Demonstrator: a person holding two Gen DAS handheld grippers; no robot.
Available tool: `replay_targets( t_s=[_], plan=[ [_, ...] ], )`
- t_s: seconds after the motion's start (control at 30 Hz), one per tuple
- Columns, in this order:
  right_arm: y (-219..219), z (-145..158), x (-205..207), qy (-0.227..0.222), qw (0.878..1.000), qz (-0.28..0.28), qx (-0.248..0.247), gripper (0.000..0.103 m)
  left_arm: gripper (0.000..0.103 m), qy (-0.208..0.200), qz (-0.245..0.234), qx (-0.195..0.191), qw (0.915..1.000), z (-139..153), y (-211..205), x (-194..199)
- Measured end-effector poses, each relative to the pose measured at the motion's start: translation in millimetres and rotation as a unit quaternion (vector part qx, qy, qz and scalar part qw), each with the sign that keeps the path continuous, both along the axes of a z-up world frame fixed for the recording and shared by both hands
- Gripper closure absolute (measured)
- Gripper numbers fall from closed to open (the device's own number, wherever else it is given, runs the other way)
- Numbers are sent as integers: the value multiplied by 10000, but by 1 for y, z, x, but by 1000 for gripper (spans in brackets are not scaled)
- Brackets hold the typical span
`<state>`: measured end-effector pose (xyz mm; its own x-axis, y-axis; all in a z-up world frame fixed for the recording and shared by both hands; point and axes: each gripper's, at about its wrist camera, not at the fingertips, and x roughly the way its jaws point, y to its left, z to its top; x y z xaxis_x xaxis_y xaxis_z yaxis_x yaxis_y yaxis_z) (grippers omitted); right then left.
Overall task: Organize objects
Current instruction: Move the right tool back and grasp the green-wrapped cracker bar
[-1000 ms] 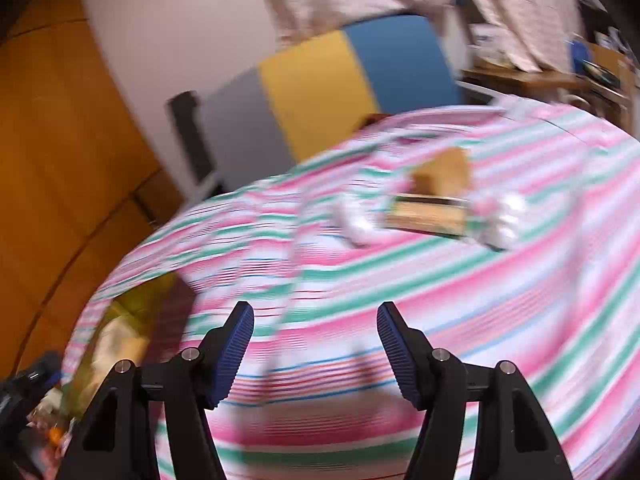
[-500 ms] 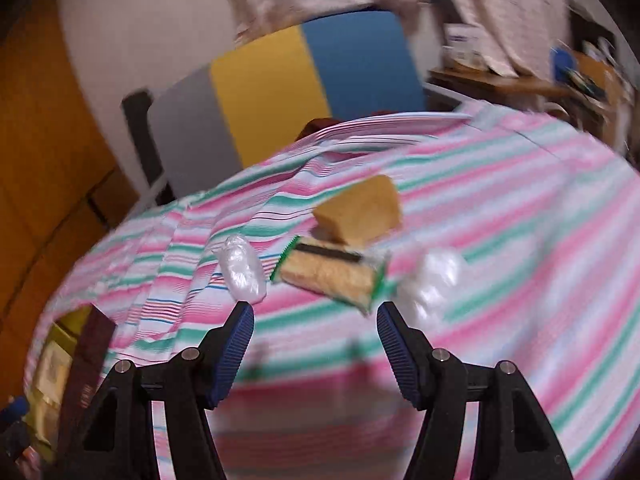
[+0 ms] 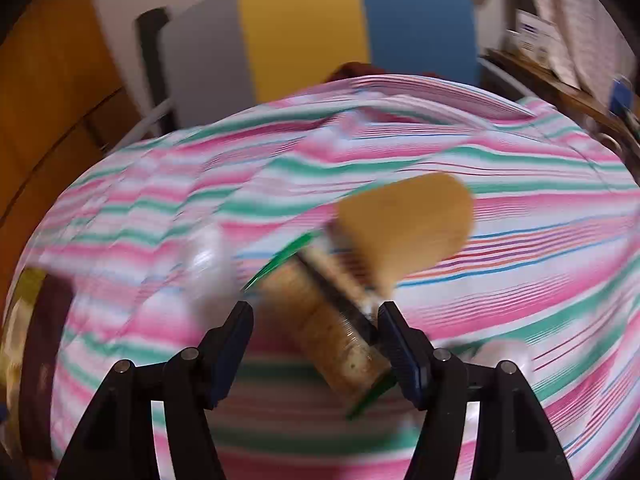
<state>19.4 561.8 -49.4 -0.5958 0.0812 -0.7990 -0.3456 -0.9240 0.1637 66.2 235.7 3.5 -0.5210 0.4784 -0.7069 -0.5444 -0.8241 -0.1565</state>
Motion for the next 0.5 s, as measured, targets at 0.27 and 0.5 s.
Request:
replay_targets(
  t_s=[0.27, 0.5],
  plan=[
    [-10, -9, -21, -447, 9966, 117, 677, 37, 0, 1, -121, -60, 9999, -1, 8, 1],
    [-4, -17, 1, -161, 9995, -176, 187, 58, 0, -84, -66, -30, 9999, -1, 15, -9]
  ],
)
